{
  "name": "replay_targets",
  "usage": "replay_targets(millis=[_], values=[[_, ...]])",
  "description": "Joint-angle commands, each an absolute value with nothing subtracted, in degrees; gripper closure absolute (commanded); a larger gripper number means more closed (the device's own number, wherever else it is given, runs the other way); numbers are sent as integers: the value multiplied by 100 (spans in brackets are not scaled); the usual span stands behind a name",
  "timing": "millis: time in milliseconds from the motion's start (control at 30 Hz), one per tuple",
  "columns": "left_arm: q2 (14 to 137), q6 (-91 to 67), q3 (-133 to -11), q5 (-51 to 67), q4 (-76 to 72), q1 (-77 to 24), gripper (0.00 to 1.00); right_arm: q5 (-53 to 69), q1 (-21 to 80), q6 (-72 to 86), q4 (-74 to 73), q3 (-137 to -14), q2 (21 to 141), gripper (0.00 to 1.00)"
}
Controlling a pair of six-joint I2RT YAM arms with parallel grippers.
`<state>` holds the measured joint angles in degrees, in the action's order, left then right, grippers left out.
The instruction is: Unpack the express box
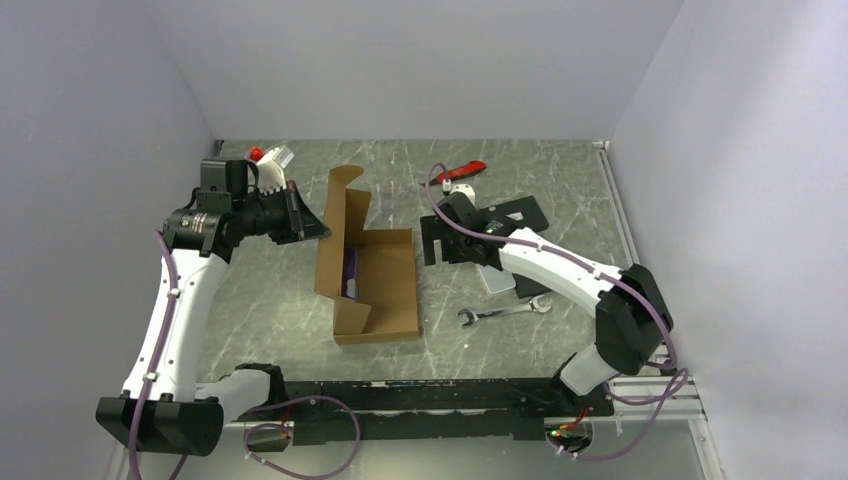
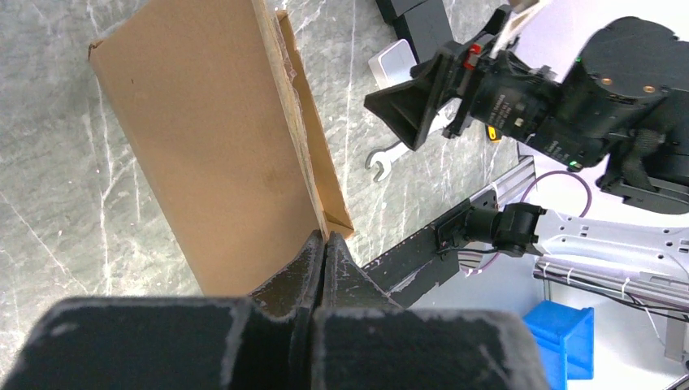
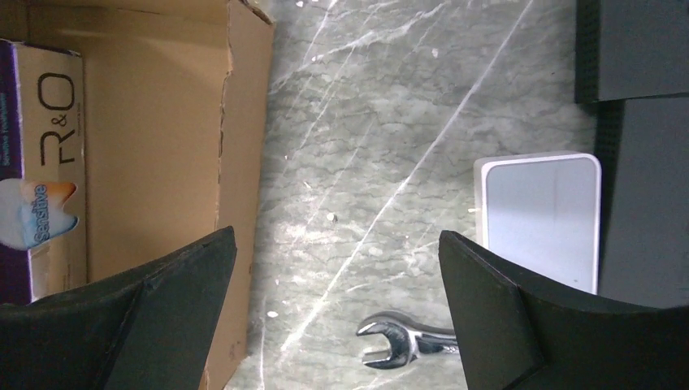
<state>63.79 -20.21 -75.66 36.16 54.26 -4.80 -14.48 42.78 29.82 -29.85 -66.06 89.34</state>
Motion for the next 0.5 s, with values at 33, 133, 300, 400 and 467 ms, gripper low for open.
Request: replay_targets(millis=[33,133,300,400,467], values=[[6333,-1888,-7746,3684,5200,-483,100,-1015,4255,2795,-2947,-6848,8405,0],[6295,-1906,-7709,3689,5208,-483,100,-360,4254,3098,-2534,-6723,8322,0],[6279,-1917,-7688,3717,5233,-483,100,421,4253,3324,-2061,-6720,8678,0],[6282,-1879,-7752,3684,5332,-483,100,582,4263,3338,-2069,-6848,8988,0],[6247,-1867,-7762,3630,5360,-483,100,458,4290,3330,-2215,-6969,9130,0]])
